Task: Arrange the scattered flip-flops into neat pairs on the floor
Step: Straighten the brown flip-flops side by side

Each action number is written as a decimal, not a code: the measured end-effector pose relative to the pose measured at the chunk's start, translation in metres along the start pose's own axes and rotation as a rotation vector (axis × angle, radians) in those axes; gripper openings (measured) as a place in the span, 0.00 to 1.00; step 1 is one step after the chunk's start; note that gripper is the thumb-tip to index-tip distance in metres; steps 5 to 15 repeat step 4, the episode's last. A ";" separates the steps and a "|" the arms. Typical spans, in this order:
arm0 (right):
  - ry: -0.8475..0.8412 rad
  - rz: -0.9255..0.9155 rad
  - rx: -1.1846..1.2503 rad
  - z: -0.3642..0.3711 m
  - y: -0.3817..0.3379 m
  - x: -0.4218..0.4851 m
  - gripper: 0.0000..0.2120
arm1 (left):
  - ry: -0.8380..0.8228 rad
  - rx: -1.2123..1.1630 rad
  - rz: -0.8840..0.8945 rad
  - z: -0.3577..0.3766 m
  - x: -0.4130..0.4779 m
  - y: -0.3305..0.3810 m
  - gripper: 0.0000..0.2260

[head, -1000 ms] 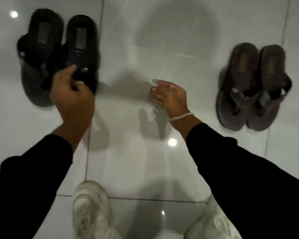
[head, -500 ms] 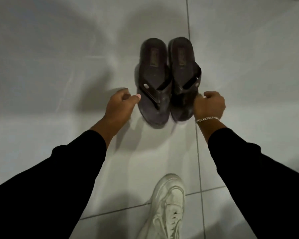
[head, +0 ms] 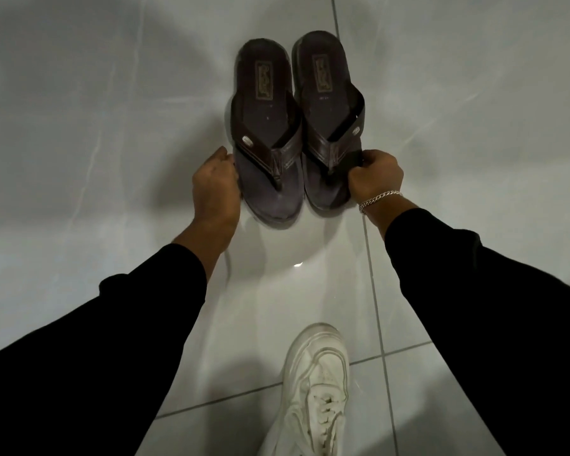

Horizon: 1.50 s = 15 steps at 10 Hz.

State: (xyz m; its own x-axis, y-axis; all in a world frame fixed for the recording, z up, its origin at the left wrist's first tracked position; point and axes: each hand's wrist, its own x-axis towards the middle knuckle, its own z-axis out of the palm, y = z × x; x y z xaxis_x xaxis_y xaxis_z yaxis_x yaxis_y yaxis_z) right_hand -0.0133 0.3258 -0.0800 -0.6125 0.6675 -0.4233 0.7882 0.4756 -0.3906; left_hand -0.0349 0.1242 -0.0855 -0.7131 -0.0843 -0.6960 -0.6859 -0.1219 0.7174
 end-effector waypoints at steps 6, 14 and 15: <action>-0.092 0.086 -0.086 -0.015 -0.020 -0.021 0.17 | 0.035 0.164 0.125 -0.019 -0.008 -0.003 0.18; -0.092 0.086 -0.086 -0.015 -0.020 -0.021 0.17 | 0.035 0.164 0.125 -0.019 -0.008 -0.003 0.18; -0.092 0.086 -0.086 -0.015 -0.020 -0.021 0.17 | 0.035 0.164 0.125 -0.019 -0.008 -0.003 0.18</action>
